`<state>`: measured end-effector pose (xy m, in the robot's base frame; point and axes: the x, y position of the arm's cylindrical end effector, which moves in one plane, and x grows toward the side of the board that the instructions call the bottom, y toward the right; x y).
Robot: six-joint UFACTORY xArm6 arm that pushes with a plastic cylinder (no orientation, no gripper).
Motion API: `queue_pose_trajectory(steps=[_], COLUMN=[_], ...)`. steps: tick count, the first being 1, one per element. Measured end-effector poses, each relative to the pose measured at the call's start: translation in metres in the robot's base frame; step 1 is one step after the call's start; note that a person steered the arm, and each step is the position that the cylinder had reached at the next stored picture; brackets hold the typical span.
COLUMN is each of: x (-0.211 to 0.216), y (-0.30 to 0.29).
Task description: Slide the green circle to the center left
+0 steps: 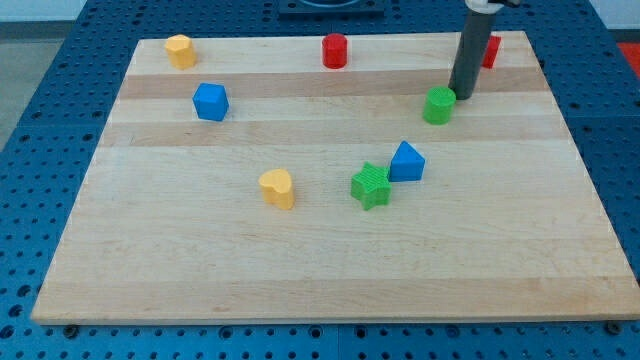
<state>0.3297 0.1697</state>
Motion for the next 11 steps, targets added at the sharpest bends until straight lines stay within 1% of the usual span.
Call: queue_pose_trajectory(steps=[1,2,4,5,7,10,11], x=[0.022,0.03,0.063,0.071,0.059,0.059,0.052], y=[-0.006,-0.028,-0.082,-0.097,-0.108,-0.179,-0.188])
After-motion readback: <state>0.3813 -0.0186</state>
